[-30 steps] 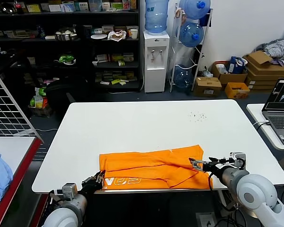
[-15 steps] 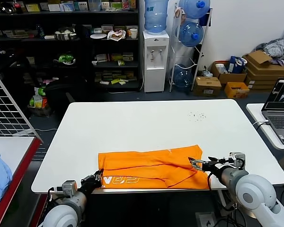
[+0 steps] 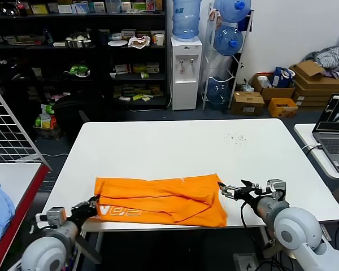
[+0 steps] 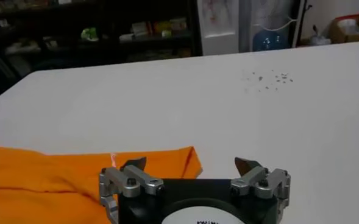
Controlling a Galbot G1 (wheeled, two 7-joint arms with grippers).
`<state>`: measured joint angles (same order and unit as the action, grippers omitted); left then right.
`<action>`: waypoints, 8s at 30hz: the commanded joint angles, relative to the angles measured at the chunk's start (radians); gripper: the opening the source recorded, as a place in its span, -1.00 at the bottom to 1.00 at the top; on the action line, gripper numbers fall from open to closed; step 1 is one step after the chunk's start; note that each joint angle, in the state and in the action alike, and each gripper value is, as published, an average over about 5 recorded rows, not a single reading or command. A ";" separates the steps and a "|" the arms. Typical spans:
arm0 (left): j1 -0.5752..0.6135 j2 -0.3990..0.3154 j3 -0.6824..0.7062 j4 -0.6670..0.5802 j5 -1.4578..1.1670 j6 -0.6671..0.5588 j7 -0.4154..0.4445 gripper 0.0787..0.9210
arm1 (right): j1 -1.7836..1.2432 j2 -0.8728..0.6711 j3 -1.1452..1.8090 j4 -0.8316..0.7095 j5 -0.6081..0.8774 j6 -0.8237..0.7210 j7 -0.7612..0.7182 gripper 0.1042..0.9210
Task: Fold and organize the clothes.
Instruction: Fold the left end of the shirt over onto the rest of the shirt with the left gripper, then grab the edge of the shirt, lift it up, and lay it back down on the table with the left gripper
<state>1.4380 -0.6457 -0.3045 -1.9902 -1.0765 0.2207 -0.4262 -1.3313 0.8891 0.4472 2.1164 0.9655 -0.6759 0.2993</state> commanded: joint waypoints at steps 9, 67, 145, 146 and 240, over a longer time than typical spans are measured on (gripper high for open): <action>0.138 0.154 -0.389 0.255 0.067 -0.032 0.112 -0.91 | 0.038 0.146 -0.041 -0.035 -0.257 0.076 -0.108 1.00; -0.324 -0.228 0.338 -0.115 -0.137 0.034 -0.186 -0.91 | -0.063 0.278 0.005 -0.042 -0.338 0.044 -0.048 1.00; -0.263 0.062 0.219 0.232 -0.109 0.038 0.359 0.25 | -0.057 0.278 0.006 -0.072 -0.325 0.067 -0.070 1.00; -0.263 0.060 0.219 0.232 -0.108 0.038 0.358 0.17 | -0.057 0.278 0.006 -0.072 -0.325 0.067 -0.070 1.00; -1.052 -0.443 0.838 0.115 -0.632 0.059 -0.476 -0.93 | -0.130 0.335 0.098 -0.010 -0.414 0.114 -0.075 1.00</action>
<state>0.9345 -0.4945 -0.0344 -2.0641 -1.6156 0.3037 -0.6859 -1.4329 1.1868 0.5206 2.0671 0.5574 -0.5477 0.2147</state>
